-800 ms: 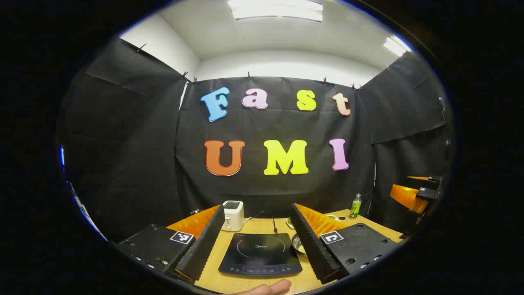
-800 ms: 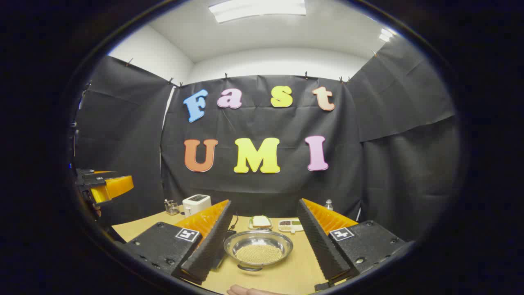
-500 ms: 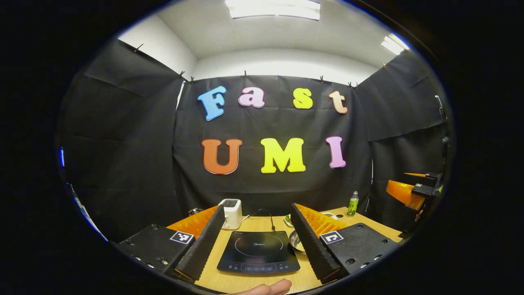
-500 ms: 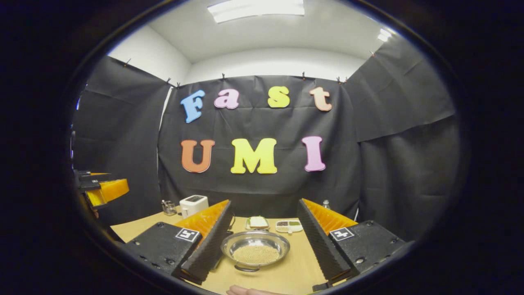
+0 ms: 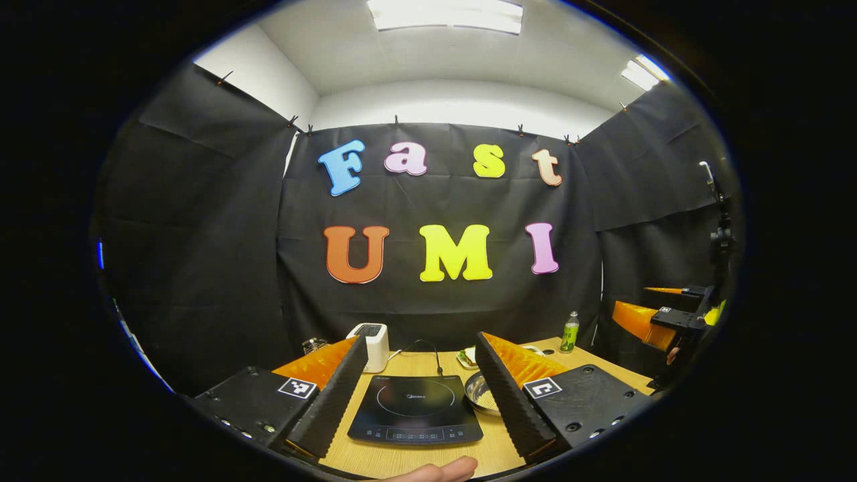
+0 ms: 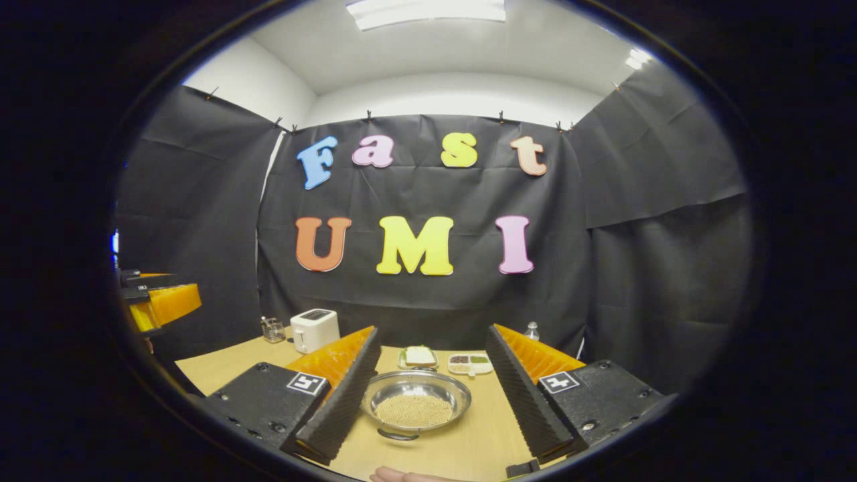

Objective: First push the handle of the pot to place it horizontally, then grasp the pot with both hands and set it on the induction cooktop.

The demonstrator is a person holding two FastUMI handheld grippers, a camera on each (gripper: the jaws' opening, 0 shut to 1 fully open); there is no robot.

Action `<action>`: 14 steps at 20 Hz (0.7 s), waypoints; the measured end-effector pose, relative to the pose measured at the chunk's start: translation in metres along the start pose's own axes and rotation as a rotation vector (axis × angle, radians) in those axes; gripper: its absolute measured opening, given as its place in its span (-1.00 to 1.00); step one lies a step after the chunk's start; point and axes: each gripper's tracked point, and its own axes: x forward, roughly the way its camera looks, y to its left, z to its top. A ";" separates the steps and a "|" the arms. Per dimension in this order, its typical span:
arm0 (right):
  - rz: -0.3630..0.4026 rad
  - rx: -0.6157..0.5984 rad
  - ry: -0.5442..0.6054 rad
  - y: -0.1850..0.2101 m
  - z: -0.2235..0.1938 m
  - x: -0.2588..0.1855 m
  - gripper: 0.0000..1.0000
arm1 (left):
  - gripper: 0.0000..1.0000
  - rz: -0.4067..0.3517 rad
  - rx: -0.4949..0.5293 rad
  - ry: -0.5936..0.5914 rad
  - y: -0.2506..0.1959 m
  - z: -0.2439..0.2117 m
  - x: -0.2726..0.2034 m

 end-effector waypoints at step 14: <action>0.112 0.062 0.141 0.027 -0.065 0.053 -0.10 | 0.92 0.021 -0.010 -0.012 0.009 -0.004 -0.006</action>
